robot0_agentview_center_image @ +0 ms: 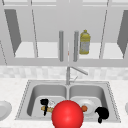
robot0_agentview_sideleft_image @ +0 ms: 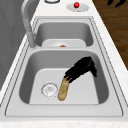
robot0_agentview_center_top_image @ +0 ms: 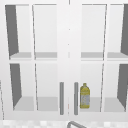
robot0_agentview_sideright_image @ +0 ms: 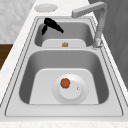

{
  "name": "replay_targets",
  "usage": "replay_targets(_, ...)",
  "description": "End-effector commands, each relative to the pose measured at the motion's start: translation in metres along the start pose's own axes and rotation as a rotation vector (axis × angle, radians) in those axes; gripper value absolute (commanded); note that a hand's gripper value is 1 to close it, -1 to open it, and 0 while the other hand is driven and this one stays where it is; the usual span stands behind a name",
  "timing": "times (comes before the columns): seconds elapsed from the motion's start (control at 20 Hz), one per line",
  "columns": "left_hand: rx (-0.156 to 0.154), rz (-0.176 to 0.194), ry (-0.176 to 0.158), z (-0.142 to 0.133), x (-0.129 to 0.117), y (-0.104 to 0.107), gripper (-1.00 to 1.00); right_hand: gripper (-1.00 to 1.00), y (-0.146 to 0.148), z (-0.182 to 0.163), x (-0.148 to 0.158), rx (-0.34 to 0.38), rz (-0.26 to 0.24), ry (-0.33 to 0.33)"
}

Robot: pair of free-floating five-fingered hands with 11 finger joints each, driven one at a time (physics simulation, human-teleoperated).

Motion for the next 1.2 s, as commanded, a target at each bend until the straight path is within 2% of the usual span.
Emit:
replay_targets(0.0, -0.067, 0.039, -0.064, -0.005, 0.0, -0.002, -1.0, 0.0, 0.0, 0.0, 0.0, 0.0, 0.0, 0.0)
replay_targets(0.2, -0.075, 0.012, -0.101, -0.008, -0.005, -0.012, -1.0, 0.0, 0.0, 0.0, 0.0, 0.0, 0.0, 0.0)
replay_targets(0.3, -0.065, -0.007, -0.111, -0.01, -0.007, -0.015, -1.0, 0.0, 0.0, 0.0, 0.0, 0.0, 0.0, 0.0)
replay_targets(0.6, -0.056, -0.013, -0.115, -0.016, -0.015, -0.022, -1.0, 0.0, 0.0, 0.0, 0.0, 0.0, 0.0, 0.0)
replay_targets(0.9, -0.028, -0.002, -0.087, -0.028, -0.029, -0.016, -1.0, 0.0, 0.0, 0.0, 0.0, 0.0, 0.0, 0.0)
replay_targets(1.0, -0.023, 0.014, -0.078, -0.033, -0.033, -0.013, -1.0, 0.0, 0.0, 0.0, 0.0, 0.0, 0.0, 0.0)
replay_targets(1.15, -0.028, 0.011, -0.087, -0.042, -0.037, -0.014, -1.0, 0.0, 0.0, 0.0, 0.0, 0.0, 0.0, 0.0)
